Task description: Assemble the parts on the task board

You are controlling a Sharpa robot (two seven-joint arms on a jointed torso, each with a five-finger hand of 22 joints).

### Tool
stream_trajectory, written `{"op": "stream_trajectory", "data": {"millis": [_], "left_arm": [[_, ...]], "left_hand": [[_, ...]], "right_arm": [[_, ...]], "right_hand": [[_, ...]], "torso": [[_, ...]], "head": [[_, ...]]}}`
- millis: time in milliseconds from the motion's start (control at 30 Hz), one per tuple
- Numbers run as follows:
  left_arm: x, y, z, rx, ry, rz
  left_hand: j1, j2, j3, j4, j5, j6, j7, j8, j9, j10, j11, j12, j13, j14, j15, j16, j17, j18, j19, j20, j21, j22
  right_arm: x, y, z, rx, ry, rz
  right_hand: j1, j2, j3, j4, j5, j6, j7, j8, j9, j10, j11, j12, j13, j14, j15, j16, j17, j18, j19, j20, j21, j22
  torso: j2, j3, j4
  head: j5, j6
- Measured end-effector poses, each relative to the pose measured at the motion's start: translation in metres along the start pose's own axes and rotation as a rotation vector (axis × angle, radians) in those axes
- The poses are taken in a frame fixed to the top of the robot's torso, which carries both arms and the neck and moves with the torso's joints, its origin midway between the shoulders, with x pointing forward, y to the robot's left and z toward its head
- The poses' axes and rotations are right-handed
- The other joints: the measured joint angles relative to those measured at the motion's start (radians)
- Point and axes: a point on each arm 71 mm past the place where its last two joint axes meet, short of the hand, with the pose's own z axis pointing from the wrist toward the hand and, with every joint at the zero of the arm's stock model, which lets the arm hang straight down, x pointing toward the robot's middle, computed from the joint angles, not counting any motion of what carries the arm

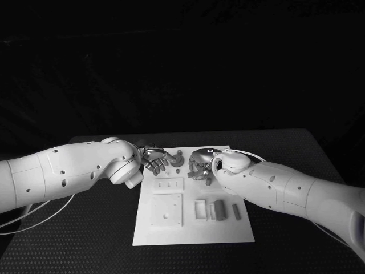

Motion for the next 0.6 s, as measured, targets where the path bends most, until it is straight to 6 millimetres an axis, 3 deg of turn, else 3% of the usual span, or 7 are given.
{"op": "stream_trajectory", "data": {"millis": [600], "left_arm": [[0.0005, -0.0016, -0.0006, 0.006, 0.003, 0.0]], "left_hand": [[0.0, 0.0, 0.0, 0.0, 0.0, 0.0, 0.0, 0.0, 0.001, 0.0, 0.0, 0.0, 0.001, 0.0, 0.0, 0.0, 0.0, 0.0, 0.0, 0.0, 0.001, -0.002]], "right_arm": [[0.0083, -0.0013, 0.0027, 0.011, 0.019, -0.009]], "right_hand": [[0.004, 0.004, 0.0, 0.0, 0.0, -0.002, -0.002, 0.0, 0.001, 0.0, 0.0, 0.004, 0.001, -0.001, 0.001, 0.0, 0.0, 0.0, -0.001, 0.002, 0.0, 0.0]], "torso": [[0.001, -0.0006, 0.0009]], "head": [[0.003, -0.007]]}}
